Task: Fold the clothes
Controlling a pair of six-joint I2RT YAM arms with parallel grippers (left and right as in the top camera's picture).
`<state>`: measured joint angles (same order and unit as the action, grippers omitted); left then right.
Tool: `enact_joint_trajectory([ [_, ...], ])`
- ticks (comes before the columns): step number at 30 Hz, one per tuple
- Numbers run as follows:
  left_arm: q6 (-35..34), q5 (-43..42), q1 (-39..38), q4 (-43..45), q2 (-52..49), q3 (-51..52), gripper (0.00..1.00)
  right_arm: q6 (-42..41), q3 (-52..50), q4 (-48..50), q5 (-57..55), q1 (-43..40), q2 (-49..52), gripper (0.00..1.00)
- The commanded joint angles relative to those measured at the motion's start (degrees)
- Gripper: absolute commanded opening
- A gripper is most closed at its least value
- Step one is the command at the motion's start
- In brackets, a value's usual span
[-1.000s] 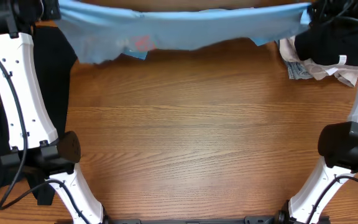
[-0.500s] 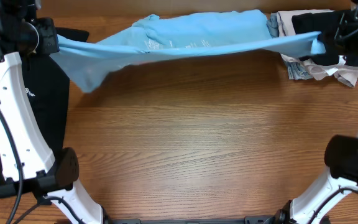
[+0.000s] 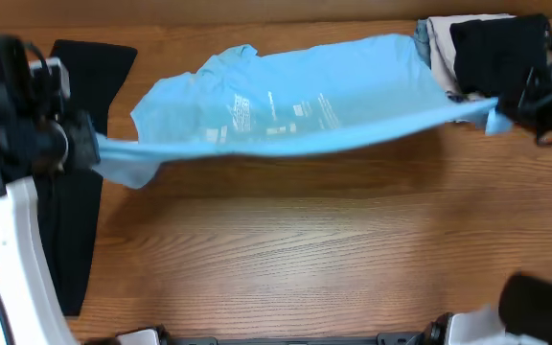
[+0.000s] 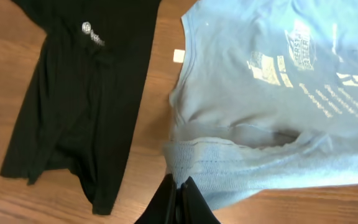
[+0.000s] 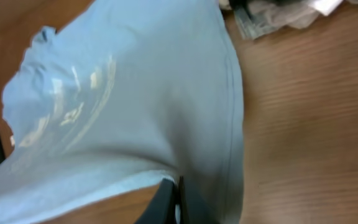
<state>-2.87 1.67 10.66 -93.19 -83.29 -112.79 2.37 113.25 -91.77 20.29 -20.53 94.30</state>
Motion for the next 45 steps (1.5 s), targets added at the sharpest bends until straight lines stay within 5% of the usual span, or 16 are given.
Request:
enact_joint_trajectory([
  [1,-3.6,1.3,0.6,1.1,4.9,8.6,0.04,-1.9,-11.1,2.5,-1.9,-3.2,-11.3,0.04],
  [7,-7.2,0.6,0.6,3.8,13.5,25.3,0.04,-5.9,-32.4,6.3,-4.9,-10.4,-28.5,0.04],
  [13,-12.1,0.6,0.6,5.2,22.1,34.9,0.04,-8.0,-45.3,6.7,-7.7,-13.2,-34.8,0.04],
  [27,-12.2,1.5,0.6,14.2,25.2,43.5,0.04,-8.7,-46.1,9.6,-6.1,-13.2,-30.7,0.04],
  [45,-11.9,-1.8,-0.3,42.5,1.1,48.0,0.04,-8.6,-46.1,22.3,-3.5,-12.4,-16.2,0.04],
])
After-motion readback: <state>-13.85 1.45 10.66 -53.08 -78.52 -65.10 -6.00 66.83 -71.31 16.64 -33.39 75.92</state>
